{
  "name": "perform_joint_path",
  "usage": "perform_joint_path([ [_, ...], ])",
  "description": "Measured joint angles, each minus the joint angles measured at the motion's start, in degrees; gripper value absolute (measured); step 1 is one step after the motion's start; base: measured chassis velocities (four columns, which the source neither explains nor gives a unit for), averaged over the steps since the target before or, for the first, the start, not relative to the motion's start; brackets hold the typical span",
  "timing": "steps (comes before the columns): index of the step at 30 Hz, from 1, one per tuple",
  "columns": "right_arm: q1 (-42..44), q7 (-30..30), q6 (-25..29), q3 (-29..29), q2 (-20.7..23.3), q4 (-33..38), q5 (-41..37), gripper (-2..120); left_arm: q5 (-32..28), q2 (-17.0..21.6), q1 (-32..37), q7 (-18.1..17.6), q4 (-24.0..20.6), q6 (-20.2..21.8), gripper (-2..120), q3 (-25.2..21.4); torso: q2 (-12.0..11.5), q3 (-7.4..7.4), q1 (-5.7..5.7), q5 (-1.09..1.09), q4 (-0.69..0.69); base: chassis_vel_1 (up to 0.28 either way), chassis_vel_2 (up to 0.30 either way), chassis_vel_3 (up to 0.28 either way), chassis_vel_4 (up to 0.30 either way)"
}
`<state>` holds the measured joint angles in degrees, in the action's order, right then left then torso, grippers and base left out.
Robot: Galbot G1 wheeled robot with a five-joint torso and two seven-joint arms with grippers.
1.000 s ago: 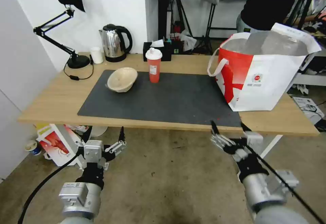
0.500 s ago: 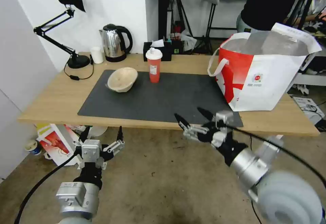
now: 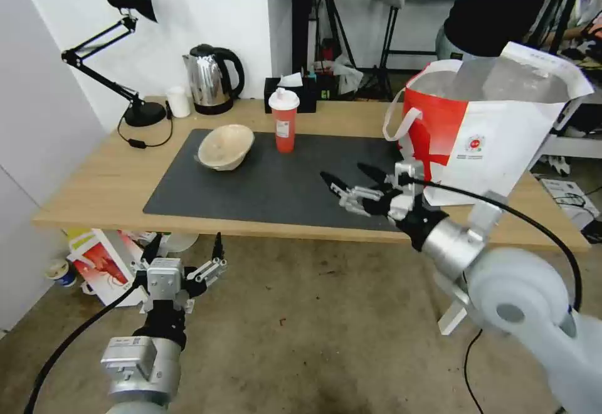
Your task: Pick up the trash from the table and place it into the takeout bag.
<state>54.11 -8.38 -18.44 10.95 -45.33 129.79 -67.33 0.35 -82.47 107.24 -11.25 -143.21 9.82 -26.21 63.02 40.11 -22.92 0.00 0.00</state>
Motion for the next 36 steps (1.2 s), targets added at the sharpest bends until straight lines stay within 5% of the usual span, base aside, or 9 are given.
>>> perform_joint_path([
  [17, -25.2, -5.5, -3.0, -16.8, -7.1, -15.9, -1.2, 100, 0.4, -0.5, -0.1, 0.0, 0.5, 0.0, 99, -1.1, 0.0, 0.00, 0.00, -0.02, 0.02, 0.000, 0.000, 0.000, 0.000],
  [36, -36.1, -9.1, -5.7, -25.2, -12.4, -25.9, -0.9, 100, 0.4, -0.5, -0.9, -0.2, 1.9, 0.0, 99, -0.9, 0.0, 0.00, 0.00, -0.01, 0.01, 0.000, 0.000, 0.000, 0.000],
])
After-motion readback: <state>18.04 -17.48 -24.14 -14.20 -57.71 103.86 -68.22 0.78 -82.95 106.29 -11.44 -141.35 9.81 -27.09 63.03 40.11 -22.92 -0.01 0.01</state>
